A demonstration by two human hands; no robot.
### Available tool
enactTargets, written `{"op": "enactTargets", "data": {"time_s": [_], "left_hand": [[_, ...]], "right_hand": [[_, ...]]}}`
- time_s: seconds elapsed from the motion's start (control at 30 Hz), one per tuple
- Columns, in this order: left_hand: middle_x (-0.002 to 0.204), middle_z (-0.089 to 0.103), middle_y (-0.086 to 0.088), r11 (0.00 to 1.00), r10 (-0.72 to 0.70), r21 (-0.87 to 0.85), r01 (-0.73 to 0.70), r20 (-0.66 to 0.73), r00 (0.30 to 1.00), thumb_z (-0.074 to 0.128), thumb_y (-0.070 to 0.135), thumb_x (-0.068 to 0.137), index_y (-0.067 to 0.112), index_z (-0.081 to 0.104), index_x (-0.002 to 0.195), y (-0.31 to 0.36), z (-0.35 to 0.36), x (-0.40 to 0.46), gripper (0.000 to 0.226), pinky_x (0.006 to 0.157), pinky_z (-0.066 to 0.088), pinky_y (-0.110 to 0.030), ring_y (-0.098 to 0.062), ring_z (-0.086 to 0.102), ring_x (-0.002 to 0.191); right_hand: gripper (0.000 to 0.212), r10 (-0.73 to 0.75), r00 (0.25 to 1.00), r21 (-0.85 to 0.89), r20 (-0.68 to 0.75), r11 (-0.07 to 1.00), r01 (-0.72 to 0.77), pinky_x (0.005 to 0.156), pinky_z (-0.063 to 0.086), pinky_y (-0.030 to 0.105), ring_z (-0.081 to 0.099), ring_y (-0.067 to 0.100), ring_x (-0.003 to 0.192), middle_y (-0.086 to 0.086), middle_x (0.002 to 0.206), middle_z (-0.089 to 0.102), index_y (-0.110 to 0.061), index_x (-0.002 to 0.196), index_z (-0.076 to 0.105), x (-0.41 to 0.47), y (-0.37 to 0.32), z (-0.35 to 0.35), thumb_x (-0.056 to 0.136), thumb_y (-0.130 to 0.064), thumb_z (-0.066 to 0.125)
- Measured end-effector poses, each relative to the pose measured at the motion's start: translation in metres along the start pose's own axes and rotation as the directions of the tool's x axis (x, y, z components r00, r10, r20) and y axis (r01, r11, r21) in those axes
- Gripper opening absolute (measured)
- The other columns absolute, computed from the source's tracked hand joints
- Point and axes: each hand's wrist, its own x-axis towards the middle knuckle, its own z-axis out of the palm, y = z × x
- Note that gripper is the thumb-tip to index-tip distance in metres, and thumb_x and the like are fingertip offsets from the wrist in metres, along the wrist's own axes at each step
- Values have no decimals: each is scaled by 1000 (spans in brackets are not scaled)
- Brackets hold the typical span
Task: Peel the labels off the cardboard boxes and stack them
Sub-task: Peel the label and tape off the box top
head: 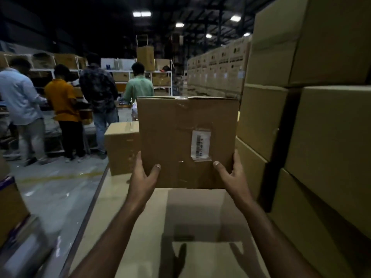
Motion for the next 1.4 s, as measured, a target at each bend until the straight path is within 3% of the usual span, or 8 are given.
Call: {"op": "enactTargets", "data": {"time_s": [0.17, 0.3, 0.4, 0.53, 0.67, 0.87, 1.07, 1.4], "left_hand": [[160, 29, -5, 976, 79, 205, -75, -12, 997, 57, 20, 100, 17, 9, 160, -2, 10, -98, 77, 117, 30, -34, -19, 30, 146], [150, 39, -7, 955, 118, 272, -117, 13, 993, 54, 20, 101, 15, 22, 154, -3, 15, -157, 63, 107, 40, -29, -20, 42, 135], [144, 44, -8, 956, 117, 274, -109, -14, 993, 53, 19, 101, 13, 30, 150, 3, 19, -188, 55, 93, 39, -16, -19, 47, 127], [136, 51, -10, 957, 126, 275, -97, -90, 988, 56, 24, 99, 10, 39, 145, 7, 26, -210, 51, 95, 45, -30, -25, 53, 121], [132, 55, -13, 942, 72, 334, -35, -97, 993, 59, 25, 96, 8, 44, 140, 20, 35, -210, 49, 85, 43, -30, -30, 57, 115], [144, 47, -17, 858, 16, 512, -27, 24, 1000, 53, 42, 97, 8, 32, 148, 33, 38, -206, 64, 96, 50, -48, -36, 54, 122], [149, 36, -17, 686, 90, 712, -148, 118, 989, 32, 60, 100, 22, -4, 159, 45, 48, -219, 79, 91, 47, -41, -33, 46, 128], [148, 34, -20, 598, 38, 787, -149, 158, 987, 25, 60, 100, 27, 4, 160, 47, 54, -209, 71, 94, 46, -44, -35, 43, 130]], "right_hand": [[79, 42, 999, -88, -15, 995, -43, 104, 50, 39, 48, 8, 132, -7, 145, 49, -30, 151, 30, -93, 7, -49, 85, -56, 64], [64, 9, 998, -147, -59, 989, -18, 91, 47, 11, 49, 8, 127, -3, 147, 44, -25, 152, 31, -140, 2, -81, 97, -38, 59], [62, 30, 996, -162, -81, 986, -43, 93, 46, 16, 48, 11, 127, -2, 145, 44, -27, 152, 31, -164, -1, -98, 97, -34, 58], [61, 67, 990, -185, -122, 979, -89, 83, 39, -1, 45, 7, 121, -8, 136, 40, -25, 152, 32, -191, -5, -114, 97, -31, 58], [58, 12, 989, -291, -145, 955, -54, 98, 50, 37, 55, 13, 116, -4, 126, 51, -26, 147, 43, -196, -21, -130, 94, -44, 55], [48, -40, 990, -454, -136, 891, -26, 88, 53, 47, 61, 21, 100, 1, 107, 58, -16, 134, 58, -186, -40, -148, 92, -39, 51], [53, 12, 990, -479, -141, 874, -79, 85, 52, 39, 60, 21, 101, 1, 109, 57, -19, 134, 56, -189, -28, -155, 91, -47, 46], [51, 56, 988, -635, -142, 760, -134, 87, 44, 33, 54, 28, 116, 12, 130, 51, -17, 146, 42, -177, -28, -154, 99, -38, 50]]}}
